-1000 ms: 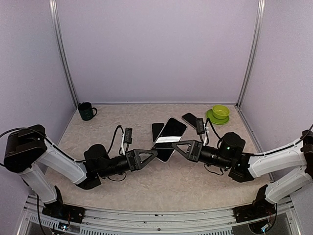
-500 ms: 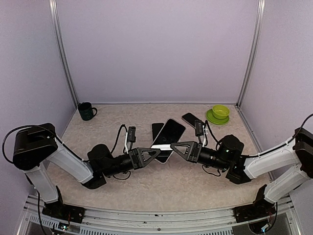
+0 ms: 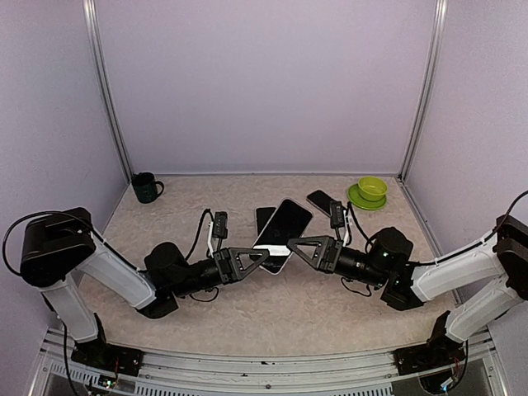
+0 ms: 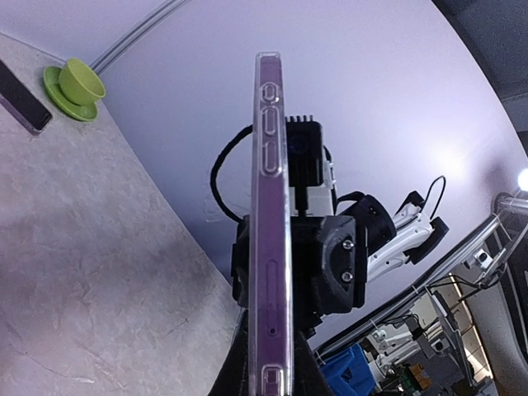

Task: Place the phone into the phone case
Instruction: Pass from the right arm to the left, then place the phone with the phone case at the corner of the board.

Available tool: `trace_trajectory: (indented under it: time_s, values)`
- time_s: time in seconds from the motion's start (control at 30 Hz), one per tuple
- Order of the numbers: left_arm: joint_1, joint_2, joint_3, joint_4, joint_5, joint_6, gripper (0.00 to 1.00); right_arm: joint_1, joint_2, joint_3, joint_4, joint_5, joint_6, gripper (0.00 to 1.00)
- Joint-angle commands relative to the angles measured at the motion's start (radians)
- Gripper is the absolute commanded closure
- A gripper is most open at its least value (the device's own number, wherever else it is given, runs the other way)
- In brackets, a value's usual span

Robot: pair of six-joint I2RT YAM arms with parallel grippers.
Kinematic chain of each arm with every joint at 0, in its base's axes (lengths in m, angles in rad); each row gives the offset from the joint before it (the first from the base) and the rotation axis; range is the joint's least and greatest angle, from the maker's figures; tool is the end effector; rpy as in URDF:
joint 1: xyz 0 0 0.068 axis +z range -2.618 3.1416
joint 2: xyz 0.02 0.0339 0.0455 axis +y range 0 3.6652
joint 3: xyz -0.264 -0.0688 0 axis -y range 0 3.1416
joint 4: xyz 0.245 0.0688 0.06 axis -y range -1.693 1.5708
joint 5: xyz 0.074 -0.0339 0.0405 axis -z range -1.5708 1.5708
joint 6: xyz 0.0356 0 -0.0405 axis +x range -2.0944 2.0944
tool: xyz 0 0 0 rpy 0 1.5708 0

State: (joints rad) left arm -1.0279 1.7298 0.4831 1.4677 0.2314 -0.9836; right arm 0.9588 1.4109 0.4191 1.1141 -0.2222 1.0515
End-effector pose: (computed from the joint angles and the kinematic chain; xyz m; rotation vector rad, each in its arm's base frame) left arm 0.1494 -0.2634 0.1848 0.2685 1.5987 -1.7929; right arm 0.1488 0.2256 0.2152 -0.1367 1.7247 1.7408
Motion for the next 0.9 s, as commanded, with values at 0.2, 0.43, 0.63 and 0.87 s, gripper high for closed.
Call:
trace_trajectory:
  time_s: [0.2, 0.43, 0.63, 0.87]
  values:
    - [0.095, -0.195, -0.036, -0.282, -0.047, 0.048, 1.0, -0.021, -0.122, 0.024, -0.247, 0.074, -0.149, 0.24]
    - [0.203, -0.329, 0.047, -0.668, -0.031, 0.129, 1.0, -0.024, -0.261, 0.043, -0.47, 0.187, -0.278, 0.15]
    - [0.316, -0.387, 0.147, -0.963, 0.012, 0.247, 1.0, -0.025, -0.371, 0.063, -0.637, 0.289, -0.386, 0.1]
    - [0.465, -0.357, 0.285, -1.222, 0.112, 0.398, 1.0, -0.027, -0.46, 0.065, -0.723, 0.349, -0.456, 0.08]
